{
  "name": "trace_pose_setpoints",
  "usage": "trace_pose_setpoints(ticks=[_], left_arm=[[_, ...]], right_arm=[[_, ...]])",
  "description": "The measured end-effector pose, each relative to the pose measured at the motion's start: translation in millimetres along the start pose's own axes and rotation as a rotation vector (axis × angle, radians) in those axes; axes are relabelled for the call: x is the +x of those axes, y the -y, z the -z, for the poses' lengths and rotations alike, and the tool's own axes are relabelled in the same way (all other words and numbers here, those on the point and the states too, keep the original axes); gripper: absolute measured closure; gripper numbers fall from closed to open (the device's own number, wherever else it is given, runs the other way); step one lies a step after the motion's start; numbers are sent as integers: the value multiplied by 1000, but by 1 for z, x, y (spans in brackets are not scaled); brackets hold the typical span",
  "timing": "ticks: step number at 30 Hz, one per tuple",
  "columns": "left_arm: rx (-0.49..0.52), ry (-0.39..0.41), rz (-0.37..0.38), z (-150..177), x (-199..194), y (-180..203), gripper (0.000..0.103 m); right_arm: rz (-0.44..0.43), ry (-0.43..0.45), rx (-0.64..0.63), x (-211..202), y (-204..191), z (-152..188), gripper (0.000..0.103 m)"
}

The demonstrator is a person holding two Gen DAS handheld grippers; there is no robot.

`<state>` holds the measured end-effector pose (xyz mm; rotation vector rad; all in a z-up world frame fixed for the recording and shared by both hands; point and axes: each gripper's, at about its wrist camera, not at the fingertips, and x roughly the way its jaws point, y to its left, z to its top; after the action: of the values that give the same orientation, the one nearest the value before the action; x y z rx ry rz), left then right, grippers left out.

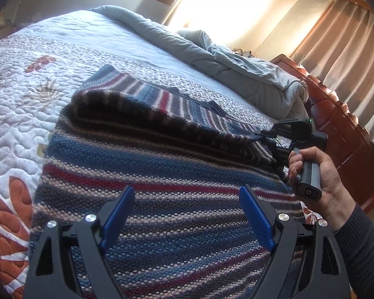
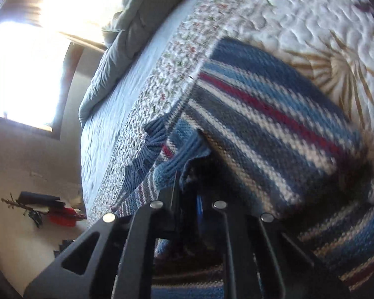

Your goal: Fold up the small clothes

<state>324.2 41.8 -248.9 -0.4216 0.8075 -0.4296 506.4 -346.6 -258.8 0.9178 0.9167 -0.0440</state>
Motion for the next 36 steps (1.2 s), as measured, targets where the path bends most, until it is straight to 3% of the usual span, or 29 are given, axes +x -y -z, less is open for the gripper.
trace_pose_setpoints(ticks=[9, 12, 14, 16, 19, 21, 22, 24, 26, 31, 33, 36], left_arm=[[-3, -19, 3, 3, 6, -3, 17], [-5, -23, 11, 2, 7, -4, 17], [-8, -27, 15, 2, 8, -5, 17], [-13, -33, 17, 3, 9, -6, 17], [-14, -37, 19, 3, 10, -6, 17], [-12, -37, 18, 4, 10, -5, 17], [-12, -40, 18, 4, 11, -5, 17], [-11, -44, 18, 4, 13, -5, 17], [-7, -47, 18, 5, 14, -5, 17], [-3, -51, 19, 5, 15, -6, 17], [-6, -53, 18, 5, 16, -6, 17], [-6, -59, 16, 5, 18, -6, 17]], right_arm=[[29, 105, -228, -20, -40, -16, 95], [54, 126, -241, -23, -23, -17, 95], [107, 93, -200, -10, 2, -16, 95], [104, 42, -125, 0, 28, -14, 95], [49, -4, -36, 0, 47, -14, 87], [20, -26, 12, -2, 49, -21, 76], [21, -31, 30, -2, 49, -25, 69], [39, -61, 78, 1, 49, -36, 67], [50, -71, 64, 8, 41, -46, 55], [115, -140, -57, 34, 19, -64, 41], [149, -154, -123, 38, 9, -63, 42], [162, -154, -193, 34, -1, -60, 78]])
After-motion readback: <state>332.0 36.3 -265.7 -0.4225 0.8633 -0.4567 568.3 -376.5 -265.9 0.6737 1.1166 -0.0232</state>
